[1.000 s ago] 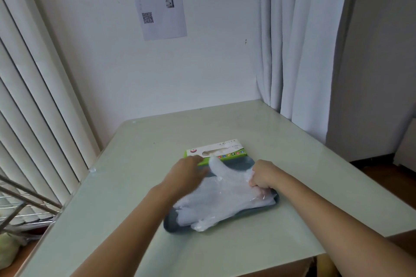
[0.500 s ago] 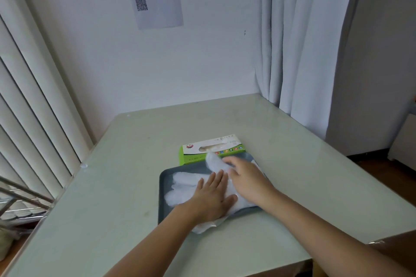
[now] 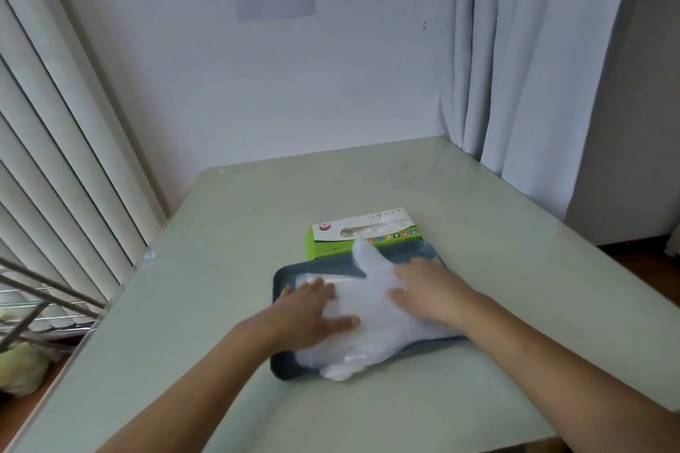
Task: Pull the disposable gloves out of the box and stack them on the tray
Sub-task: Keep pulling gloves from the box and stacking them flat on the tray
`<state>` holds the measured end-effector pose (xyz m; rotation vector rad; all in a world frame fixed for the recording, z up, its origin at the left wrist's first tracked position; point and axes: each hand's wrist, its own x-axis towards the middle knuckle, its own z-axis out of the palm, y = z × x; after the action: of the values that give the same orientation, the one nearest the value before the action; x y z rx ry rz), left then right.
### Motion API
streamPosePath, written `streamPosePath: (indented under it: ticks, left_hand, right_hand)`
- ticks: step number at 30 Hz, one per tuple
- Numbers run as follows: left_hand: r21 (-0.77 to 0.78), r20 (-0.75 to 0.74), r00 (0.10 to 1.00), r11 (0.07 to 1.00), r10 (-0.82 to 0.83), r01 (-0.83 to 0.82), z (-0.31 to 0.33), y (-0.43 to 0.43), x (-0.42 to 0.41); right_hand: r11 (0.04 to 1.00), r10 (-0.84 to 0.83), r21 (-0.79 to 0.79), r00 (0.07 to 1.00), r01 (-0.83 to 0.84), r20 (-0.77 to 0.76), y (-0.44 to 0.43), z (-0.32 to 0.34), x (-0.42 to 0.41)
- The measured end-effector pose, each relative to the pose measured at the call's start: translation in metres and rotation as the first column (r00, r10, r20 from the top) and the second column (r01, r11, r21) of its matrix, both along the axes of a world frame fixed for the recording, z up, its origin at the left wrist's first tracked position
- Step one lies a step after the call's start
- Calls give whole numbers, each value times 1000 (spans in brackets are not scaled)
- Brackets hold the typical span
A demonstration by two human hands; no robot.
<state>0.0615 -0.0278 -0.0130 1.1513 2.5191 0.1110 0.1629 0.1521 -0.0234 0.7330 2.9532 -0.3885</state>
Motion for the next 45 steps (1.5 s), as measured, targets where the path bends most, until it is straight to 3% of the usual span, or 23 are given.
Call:
streamPosePath:
  ticks: [3, 6, 14, 17, 27, 34, 45]
  left_hand:
    - [292, -7, 991, 948, 134, -126, 23, 16, -27]
    - [421, 13, 983, 891, 182, -171, 28, 32, -57]
    - [373, 153, 984, 917, 93, -145, 0, 70, -99]
    - [358, 221, 973, 923, 63, -141, -11, 73, -106]
    - [364, 195, 980, 926, 27, -98, -27, 76, -117]
    - [360, 204, 979, 929, 14, -89, -28, 75, -117]
    - [372, 202, 979, 925, -1, -76, -29, 75, -118]
  right_hand:
    - [997, 25, 80, 954, -1, -300, 16, 24, -25]
    - [993, 114, 72, 935, -95, -337, 39, 32, -60]
    - [883, 468, 111, 874, -456, -135, 69, 11, -120]
    - [861, 507, 90, 859, -501, -74, 72, 15, -126]
    - [792, 607, 257, 764, -555, -221, 76, -1, -132]
    - [891, 437, 132, 746, -434, -502, 79, -19, -124]
    - [961, 106, -129, 753, -246, -649, 74, -19, -127]
